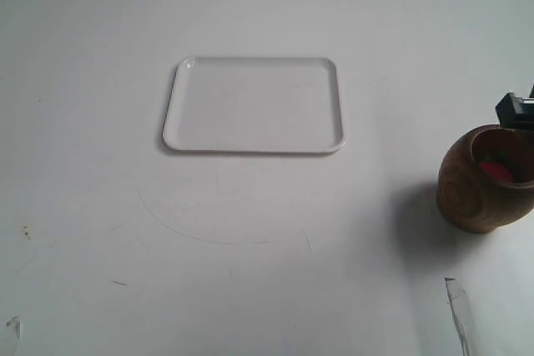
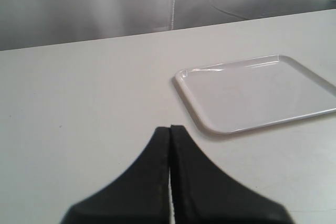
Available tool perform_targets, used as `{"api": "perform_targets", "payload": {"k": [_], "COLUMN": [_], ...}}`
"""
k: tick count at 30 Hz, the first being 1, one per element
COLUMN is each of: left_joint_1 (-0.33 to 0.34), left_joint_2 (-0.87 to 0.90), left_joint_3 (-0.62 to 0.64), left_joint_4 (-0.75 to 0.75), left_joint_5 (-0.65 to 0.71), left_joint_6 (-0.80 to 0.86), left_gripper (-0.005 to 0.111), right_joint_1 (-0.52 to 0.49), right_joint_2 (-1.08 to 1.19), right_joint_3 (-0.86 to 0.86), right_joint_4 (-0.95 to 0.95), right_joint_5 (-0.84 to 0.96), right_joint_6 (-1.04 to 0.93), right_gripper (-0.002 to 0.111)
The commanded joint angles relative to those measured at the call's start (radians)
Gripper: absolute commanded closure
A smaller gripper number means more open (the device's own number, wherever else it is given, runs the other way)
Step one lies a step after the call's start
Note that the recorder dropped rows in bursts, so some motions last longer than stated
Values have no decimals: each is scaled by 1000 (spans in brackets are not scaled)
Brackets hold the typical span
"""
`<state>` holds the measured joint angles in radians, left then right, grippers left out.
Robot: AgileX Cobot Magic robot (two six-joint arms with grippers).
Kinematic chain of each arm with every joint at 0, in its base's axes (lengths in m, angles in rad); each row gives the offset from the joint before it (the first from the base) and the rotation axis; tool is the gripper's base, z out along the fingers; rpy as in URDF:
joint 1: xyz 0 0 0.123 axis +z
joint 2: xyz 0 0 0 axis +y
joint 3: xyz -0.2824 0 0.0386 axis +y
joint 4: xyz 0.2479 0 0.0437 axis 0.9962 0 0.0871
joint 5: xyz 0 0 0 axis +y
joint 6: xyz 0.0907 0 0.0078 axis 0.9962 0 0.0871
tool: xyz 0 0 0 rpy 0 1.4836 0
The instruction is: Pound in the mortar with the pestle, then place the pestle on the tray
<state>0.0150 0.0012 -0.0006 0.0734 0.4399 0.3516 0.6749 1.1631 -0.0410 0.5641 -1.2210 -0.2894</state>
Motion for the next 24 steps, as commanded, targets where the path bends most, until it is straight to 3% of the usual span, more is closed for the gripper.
{"api": "perform_targets", "payload": {"k": [1, 11, 19, 21, 24], "left_joint_1": [-8, -8, -8, -8, -8], "left_joint_2": [-1, -1, -1, -1, -1], "left_joint_3": [1, 1, 1, 1, 1], "left_joint_4": [-7, -7, -7, -7, -7], "left_joint_5": [-3, -3, -3, -3, -3], "left_joint_6": [-8, -8, -8, -8, -8], "left_gripper": [107, 107, 107, 107, 107], "right_joint_1": [3, 1, 1, 1, 1], "right_joint_2": [93, 355, -23, -118, -163], "right_joint_3": [3, -19, -62, -142, -380], "right_joint_4": [-4, 0, -83, -183, -355], "right_joint_5": [0, 0, 0, 144, 600], "right_joint_6": [20, 140, 10, -5, -31], "right_gripper": [108, 108, 108, 108, 108]}}
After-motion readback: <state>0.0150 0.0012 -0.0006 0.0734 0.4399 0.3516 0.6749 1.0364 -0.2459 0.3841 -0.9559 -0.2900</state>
